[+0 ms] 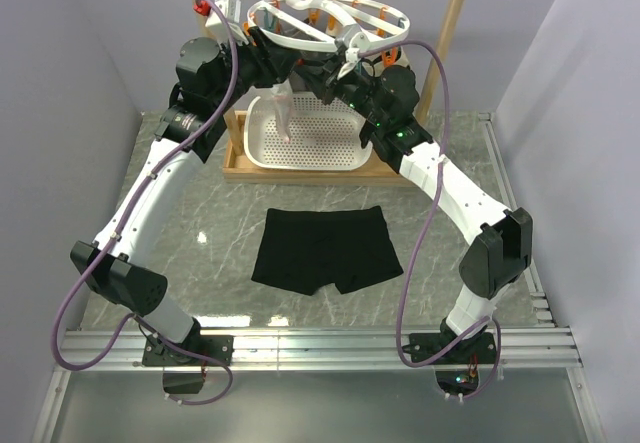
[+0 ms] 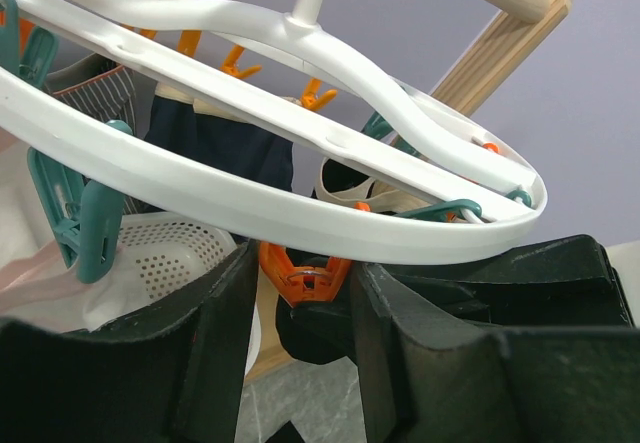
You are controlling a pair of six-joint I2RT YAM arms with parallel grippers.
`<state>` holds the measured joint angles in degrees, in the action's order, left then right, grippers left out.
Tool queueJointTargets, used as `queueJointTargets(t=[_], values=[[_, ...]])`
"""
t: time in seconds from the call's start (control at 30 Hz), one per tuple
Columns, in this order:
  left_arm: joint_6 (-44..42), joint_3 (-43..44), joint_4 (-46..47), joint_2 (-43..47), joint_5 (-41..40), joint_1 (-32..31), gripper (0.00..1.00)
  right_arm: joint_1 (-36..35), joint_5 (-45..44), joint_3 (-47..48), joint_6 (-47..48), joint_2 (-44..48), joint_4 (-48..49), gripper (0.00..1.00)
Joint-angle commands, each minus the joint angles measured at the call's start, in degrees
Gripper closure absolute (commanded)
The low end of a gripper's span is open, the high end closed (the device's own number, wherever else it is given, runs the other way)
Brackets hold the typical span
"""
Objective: Clip the underwear to the hanger
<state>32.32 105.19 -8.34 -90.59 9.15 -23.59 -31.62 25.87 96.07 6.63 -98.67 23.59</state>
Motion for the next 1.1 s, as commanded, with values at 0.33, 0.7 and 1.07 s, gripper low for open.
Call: queueJointTargets(t=[0.33,0.7,1.07], values=[[3.4,0.1,6.1,1.4,-1.2,0.3,0.50,-0.1,0.8,-1.3,-0.9,2.2,0.8,1.00],[4.6,-1.6,9.7,1.8,-0.9,1.0,0.51,-0.2,0.9,-3.2,-1.4,2.5,1.8,1.00],[3.4,-1.9,11.1,1.3,1.0,1.0,1.00,-0.6,1.5,-3.3,-1.4,3.1,0.3,0.76]])
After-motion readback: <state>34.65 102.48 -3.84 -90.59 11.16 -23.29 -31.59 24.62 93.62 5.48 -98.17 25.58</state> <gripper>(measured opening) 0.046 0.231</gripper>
